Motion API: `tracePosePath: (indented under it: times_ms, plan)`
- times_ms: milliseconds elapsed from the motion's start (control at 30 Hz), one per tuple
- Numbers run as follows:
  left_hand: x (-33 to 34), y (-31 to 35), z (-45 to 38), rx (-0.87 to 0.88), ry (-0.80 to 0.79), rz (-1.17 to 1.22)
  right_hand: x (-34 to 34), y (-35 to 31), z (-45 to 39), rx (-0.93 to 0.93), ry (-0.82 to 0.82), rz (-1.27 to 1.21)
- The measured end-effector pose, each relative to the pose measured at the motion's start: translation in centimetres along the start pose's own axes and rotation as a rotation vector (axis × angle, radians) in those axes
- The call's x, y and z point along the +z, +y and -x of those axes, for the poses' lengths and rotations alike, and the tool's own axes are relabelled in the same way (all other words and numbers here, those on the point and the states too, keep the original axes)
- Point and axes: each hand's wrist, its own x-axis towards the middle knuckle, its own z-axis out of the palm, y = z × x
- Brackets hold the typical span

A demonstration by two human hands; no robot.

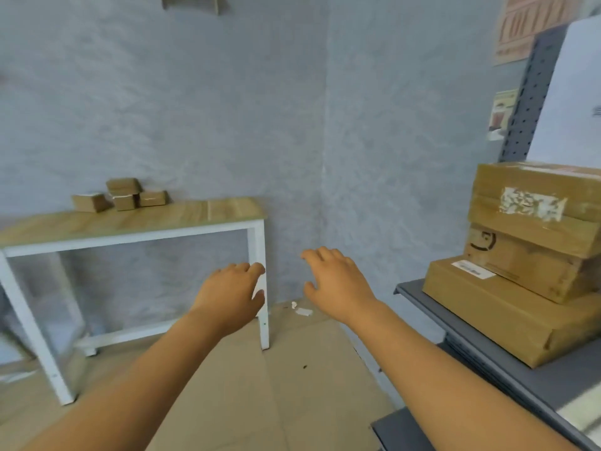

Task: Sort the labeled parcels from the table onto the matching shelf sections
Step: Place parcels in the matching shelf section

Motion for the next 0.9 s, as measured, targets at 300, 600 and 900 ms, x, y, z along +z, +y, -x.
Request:
tracePosePath:
  times_ms: [300, 600, 900]
  plan:
    - [2.7, -13.3, -3.7, -0.189, 0.012, -0.026, 6.7, -5.9, -13.7, -0.161, -0.061, -0.067]
    - [4.7, -32.9, -8.1, -0.299, 0.033, -0.134, 15.5, -17.4, -29.9, -0.281, -0.071, -0.107]
    - [5.9, -49.3, -14.4, -0.325, 0.0, -0.207, 22.3, -25.0, -44.6, -0.321, -0.048, -0.08]
